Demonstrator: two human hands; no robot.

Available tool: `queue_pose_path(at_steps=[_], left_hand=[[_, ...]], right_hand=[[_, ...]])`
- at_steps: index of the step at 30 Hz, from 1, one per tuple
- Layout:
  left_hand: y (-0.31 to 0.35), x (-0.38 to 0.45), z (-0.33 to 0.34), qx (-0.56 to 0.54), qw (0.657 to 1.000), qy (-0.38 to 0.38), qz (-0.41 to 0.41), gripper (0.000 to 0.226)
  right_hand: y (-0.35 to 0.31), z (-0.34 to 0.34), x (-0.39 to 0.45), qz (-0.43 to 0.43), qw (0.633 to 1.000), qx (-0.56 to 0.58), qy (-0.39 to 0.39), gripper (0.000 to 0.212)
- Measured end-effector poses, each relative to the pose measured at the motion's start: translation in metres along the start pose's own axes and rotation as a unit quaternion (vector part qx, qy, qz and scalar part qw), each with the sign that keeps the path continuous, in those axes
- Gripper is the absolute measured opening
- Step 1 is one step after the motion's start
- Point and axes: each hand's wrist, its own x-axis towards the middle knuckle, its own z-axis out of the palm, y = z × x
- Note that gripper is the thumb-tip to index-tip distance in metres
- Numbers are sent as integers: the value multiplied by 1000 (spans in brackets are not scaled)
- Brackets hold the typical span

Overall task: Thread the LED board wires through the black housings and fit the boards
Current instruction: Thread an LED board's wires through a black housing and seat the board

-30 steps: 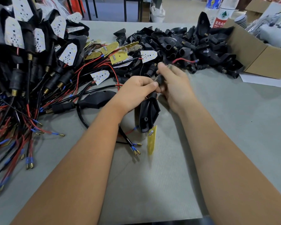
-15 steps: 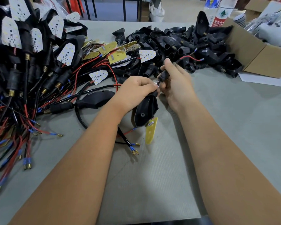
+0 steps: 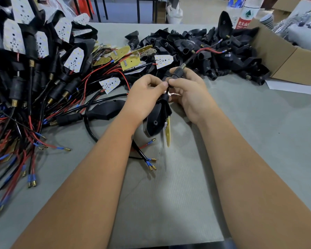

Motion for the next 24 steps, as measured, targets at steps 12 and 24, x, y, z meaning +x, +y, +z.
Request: queue_pose_path(at_steps=[12, 24], left_hand=[[6, 1, -11, -30, 998, -47, -31, 23], [16, -6, -40, 243, 964, -105, 39, 31]], right_hand=[[12, -5, 10, -57, 981, 37, 181, 33], [14, -11, 16, -55, 962, 111, 245, 38]])
